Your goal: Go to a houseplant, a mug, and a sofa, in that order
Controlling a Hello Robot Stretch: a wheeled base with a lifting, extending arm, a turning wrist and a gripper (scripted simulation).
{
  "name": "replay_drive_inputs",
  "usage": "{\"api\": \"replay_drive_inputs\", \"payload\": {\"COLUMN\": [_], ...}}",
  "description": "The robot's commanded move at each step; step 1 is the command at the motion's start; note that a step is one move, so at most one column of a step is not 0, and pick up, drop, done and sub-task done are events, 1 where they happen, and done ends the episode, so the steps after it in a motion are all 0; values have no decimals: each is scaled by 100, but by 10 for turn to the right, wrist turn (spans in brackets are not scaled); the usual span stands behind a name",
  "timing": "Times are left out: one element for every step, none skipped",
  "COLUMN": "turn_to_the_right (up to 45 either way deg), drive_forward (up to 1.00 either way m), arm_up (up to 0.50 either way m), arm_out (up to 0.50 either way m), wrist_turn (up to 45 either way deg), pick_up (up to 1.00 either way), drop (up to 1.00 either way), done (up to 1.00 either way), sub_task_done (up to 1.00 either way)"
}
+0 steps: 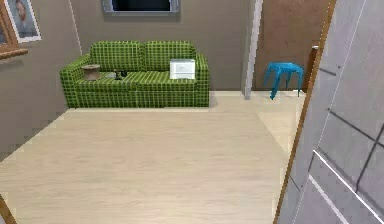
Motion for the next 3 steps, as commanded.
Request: {"api": "replay_drive_inputs", "payload": {"turn_to_the_right": [0, -30, 0], "drive_forward": [100, 0, 35], "arm_up": [0, 0, 0], "arm_out": [0, 0, 0], "wrist_turn": [0, 0, 0], "pick_up": [0, 0, 0], "drop": [0, 0, 0], "done": [0, 0, 0], "sub_task_done": [0, 0, 0]}}
